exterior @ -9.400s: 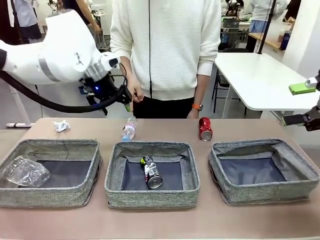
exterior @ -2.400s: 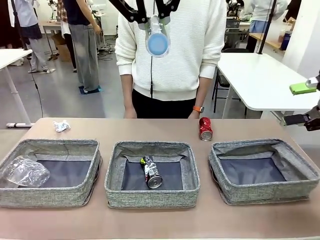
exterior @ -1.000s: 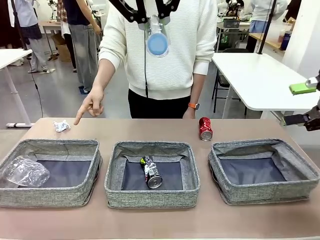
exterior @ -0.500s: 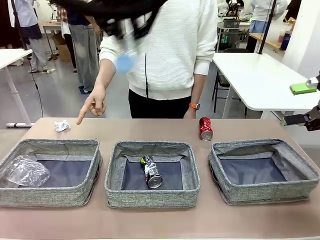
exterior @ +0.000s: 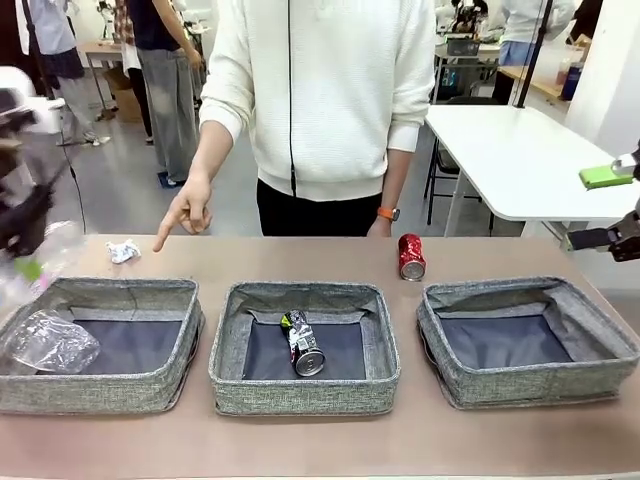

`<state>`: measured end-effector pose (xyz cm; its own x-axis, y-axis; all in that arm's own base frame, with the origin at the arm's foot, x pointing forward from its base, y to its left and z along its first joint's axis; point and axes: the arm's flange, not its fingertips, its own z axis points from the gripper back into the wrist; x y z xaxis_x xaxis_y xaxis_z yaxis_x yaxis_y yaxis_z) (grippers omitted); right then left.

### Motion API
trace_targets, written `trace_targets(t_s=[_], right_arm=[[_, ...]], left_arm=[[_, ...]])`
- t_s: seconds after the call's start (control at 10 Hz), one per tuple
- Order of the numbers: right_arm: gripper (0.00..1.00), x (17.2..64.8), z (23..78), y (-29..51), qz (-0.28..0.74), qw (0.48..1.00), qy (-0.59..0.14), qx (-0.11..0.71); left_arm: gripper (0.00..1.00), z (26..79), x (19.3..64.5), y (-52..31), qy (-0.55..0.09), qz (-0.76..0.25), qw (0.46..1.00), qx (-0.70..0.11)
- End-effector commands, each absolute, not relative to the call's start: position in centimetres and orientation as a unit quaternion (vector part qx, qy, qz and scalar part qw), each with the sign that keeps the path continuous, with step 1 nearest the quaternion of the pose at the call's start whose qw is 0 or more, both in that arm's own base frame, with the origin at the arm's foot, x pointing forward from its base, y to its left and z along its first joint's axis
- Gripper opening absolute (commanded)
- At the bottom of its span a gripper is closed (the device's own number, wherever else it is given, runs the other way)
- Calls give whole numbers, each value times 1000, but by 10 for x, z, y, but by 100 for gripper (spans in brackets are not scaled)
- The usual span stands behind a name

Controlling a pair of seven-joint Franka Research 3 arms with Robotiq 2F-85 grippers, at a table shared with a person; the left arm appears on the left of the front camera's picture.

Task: Sort the waste into the appropriate baskets.
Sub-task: Place the picked waste into the Fabric basket indicated by the person.

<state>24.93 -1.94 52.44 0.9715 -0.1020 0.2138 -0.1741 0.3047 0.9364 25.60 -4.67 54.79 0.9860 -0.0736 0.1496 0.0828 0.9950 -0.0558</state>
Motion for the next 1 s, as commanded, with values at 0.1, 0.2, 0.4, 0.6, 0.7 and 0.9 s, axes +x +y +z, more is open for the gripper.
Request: trace_targets(t_s=[0.1,0.2,0.4,0.6,0.7,0.9], right_arm=[[100,253,527,-17,25,797,-125,591],[100,253,527,-17,25,797,-125,591],[100,253,527,-17,25,797,-125,591],[100,253,527,-17,25,797,-125,591],[100,253,527,-17,25,797,-125,591],[100,253,527,-17,25,797,-125,591]], left_arm=[[21,527,279,-30,-110,48,987,-106],[21,524,284,-31,-119,66,984,-116],[21,519,291,-38,-122,81,982,-120],[21,515,294,-43,-117,84,983,-115],[38,513,295,-44,-109,96,981,-126],[96,512,296,-49,-114,88,981,-130]])
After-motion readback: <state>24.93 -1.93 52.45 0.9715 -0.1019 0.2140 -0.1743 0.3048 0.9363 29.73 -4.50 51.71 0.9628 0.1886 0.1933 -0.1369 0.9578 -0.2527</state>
